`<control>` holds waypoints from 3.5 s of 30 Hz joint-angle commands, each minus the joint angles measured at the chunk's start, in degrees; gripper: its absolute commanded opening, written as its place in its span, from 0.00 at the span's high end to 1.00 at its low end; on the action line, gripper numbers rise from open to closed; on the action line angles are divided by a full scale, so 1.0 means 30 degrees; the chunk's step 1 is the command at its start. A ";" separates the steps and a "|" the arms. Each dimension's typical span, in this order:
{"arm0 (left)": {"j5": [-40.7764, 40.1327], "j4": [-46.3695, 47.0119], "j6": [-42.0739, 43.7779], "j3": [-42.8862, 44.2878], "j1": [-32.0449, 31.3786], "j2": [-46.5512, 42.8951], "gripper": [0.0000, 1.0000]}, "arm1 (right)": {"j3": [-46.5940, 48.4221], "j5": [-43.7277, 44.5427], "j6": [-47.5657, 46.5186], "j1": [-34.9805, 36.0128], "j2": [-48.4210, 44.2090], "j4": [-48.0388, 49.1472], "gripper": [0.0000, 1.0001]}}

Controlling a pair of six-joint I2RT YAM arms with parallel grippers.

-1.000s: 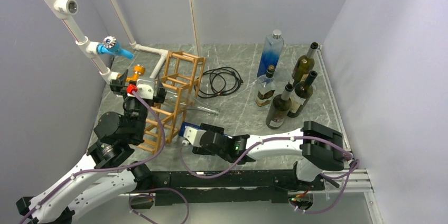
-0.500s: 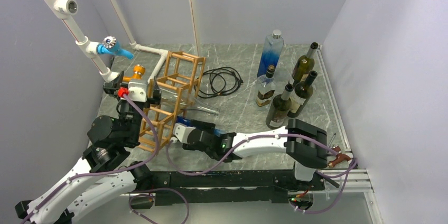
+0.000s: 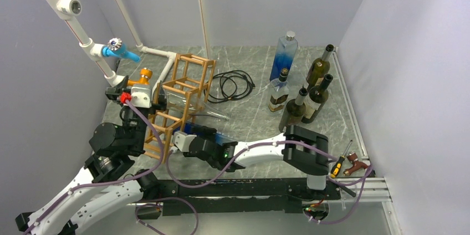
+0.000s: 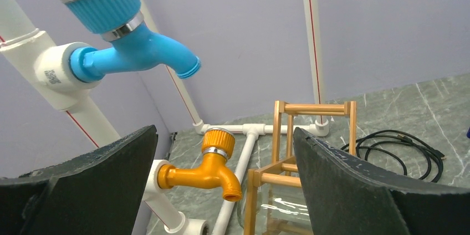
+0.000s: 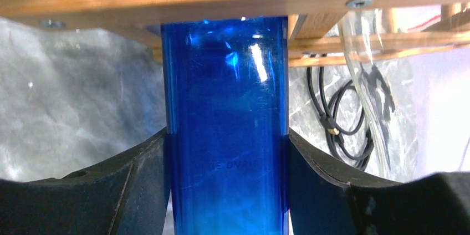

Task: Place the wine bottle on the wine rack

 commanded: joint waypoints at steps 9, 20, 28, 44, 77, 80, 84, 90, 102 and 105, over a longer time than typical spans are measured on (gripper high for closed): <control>0.0363 0.0233 -0.0364 0.0628 0.0260 -0.0456 0.03 | -0.2356 0.0525 -0.0972 -0.0004 0.0928 1.0615 0.60; 0.0355 0.0372 -0.0429 0.0555 0.0378 -0.0450 0.03 | -0.2516 -0.0757 0.0279 -0.0033 0.0791 0.8237 0.00; 0.0570 0.0182 -0.0582 0.0621 0.0508 -0.0326 0.03 | -0.2361 -0.2103 0.1788 -0.0023 -0.0836 0.5016 0.00; 0.1205 -0.0410 -0.1047 0.0884 0.0598 0.0125 0.03 | -0.3680 -0.2043 0.5279 0.0148 -0.4686 -0.1455 0.00; 0.0962 -0.0587 -0.1330 0.0920 0.0606 0.0747 0.00 | -0.6210 0.0960 0.2621 0.0853 -0.4435 0.0627 0.62; 0.0948 -0.0562 -0.1317 0.0921 0.0599 0.0681 0.01 | -0.5440 0.0736 0.2182 0.0875 -0.4753 -0.0217 0.78; 0.0941 -0.0519 -0.1315 0.0892 0.0598 0.0512 0.00 | -0.4413 0.0351 0.1799 0.0882 -0.5052 -0.1086 0.85; 0.1001 -0.0528 -0.1329 0.0913 0.0626 0.0376 0.01 | -0.3081 0.0353 0.1557 0.0912 -0.4668 -0.1615 1.00; 0.1062 -0.0471 -0.1358 0.0833 0.0627 0.0333 0.00 | -0.4622 0.0547 0.1092 0.0885 -0.2204 0.2831 1.00; 0.0996 -0.0448 -0.1335 0.0811 0.0631 0.0333 0.00 | -0.5042 0.0704 0.0463 0.0851 -0.1984 0.3931 1.00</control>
